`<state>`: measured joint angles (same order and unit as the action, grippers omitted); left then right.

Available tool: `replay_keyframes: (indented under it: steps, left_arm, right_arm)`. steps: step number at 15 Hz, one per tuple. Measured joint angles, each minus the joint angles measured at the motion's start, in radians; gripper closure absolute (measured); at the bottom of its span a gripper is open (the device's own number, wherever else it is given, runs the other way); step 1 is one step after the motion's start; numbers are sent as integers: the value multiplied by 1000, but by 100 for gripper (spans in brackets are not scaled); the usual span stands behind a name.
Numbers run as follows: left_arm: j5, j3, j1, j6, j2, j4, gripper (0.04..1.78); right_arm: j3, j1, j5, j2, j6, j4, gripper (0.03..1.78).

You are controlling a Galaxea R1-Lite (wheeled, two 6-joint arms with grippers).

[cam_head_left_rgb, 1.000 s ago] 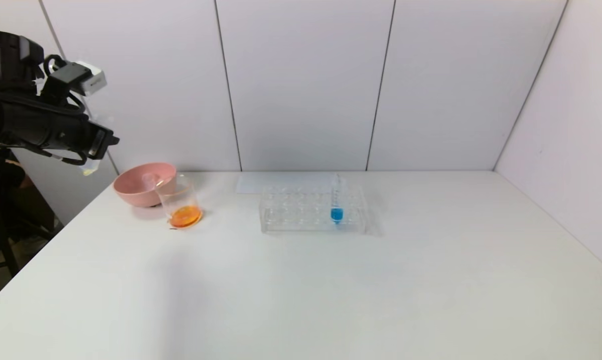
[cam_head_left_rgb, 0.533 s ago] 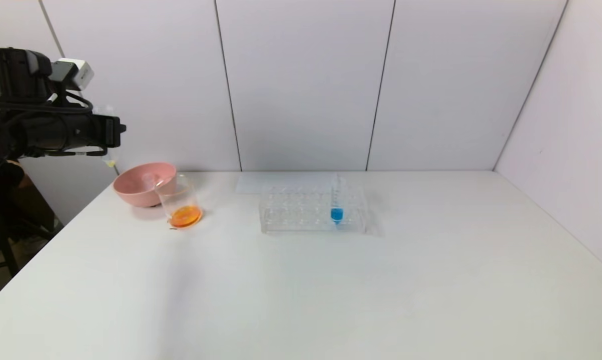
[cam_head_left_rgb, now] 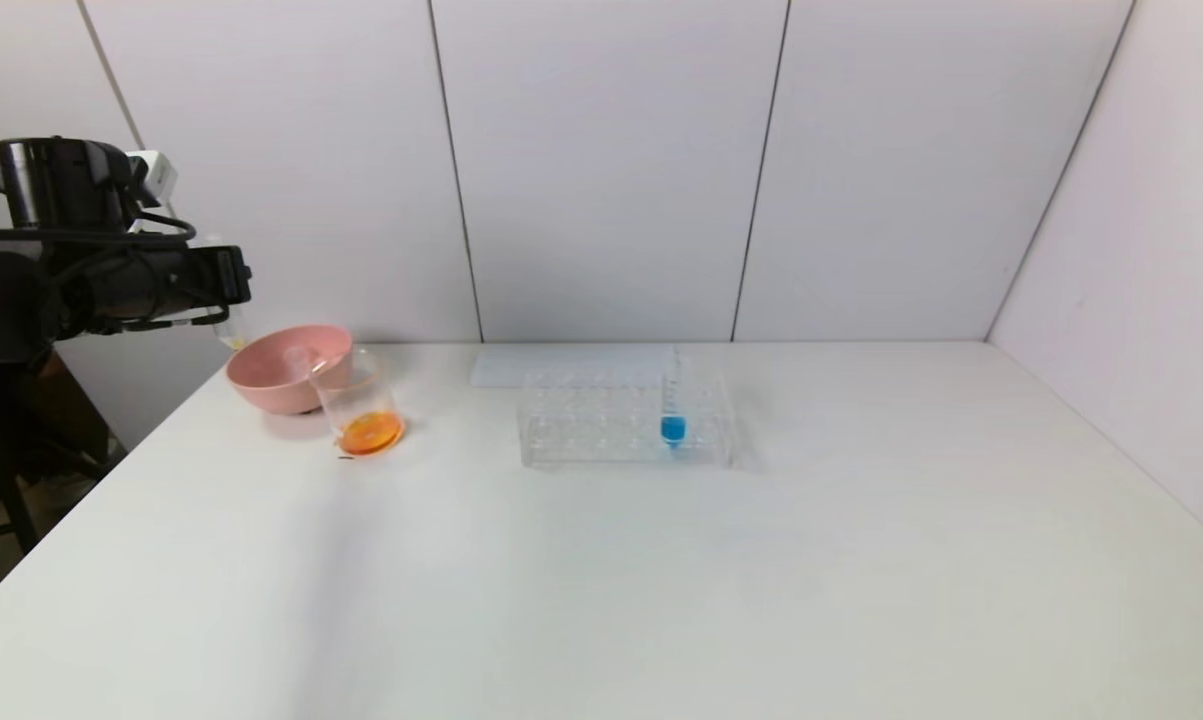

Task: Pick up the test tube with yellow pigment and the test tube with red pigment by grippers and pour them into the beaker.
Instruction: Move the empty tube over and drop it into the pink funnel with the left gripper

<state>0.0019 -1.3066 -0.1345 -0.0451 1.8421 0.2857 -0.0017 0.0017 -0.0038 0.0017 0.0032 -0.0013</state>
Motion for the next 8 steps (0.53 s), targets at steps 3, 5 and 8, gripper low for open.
replay_keyframes:
  steps: [3,5,8]
  left_arm:
    - [0,-11,-11,-37,55,109,133]
    - [0,-36,-17,-40,105,140,133]
    - [1,-82,-24,-41,181,144,133]
  right_arm:
    - [0,-1,0,0,0,0,11]
    - [0,0,0,0,0,0,11]
    - [0,0,0,0,0,0,11]
